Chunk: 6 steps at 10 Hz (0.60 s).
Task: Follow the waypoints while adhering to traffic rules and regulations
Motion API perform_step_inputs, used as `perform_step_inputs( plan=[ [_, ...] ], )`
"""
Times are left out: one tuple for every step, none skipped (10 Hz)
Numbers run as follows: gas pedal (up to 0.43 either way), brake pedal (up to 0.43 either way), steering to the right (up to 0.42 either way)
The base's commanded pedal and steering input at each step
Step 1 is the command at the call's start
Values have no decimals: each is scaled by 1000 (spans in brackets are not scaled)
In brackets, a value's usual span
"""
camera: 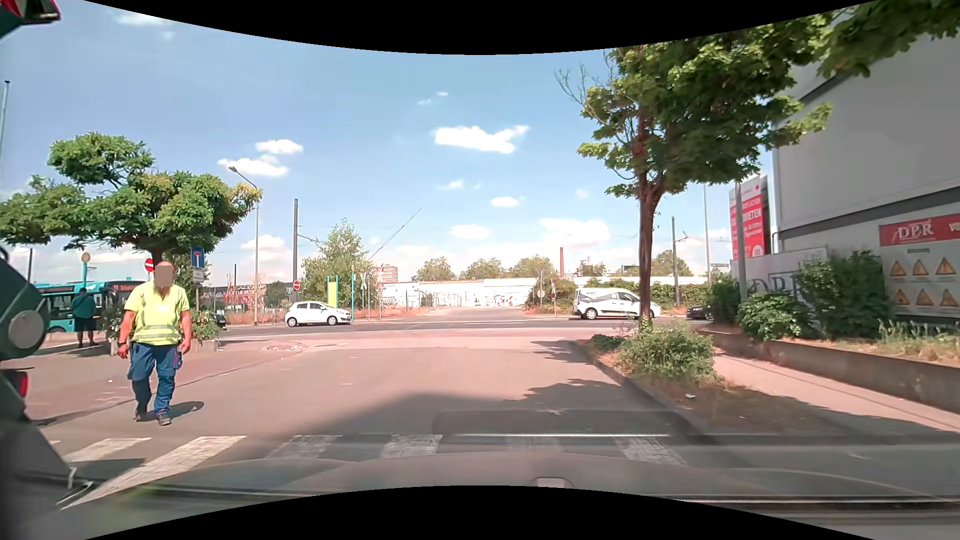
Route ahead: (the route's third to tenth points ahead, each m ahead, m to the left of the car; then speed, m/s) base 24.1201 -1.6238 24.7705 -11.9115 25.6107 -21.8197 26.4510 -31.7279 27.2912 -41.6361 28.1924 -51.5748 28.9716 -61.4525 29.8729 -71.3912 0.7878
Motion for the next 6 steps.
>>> perform_step_inputs(
  plan=[
    [0,207,-11],
    [0,207,-11],
    [0,207,-11],
    [0,201,-11],
    [0,201,-11],
    [0,201,-11]
  ],
)
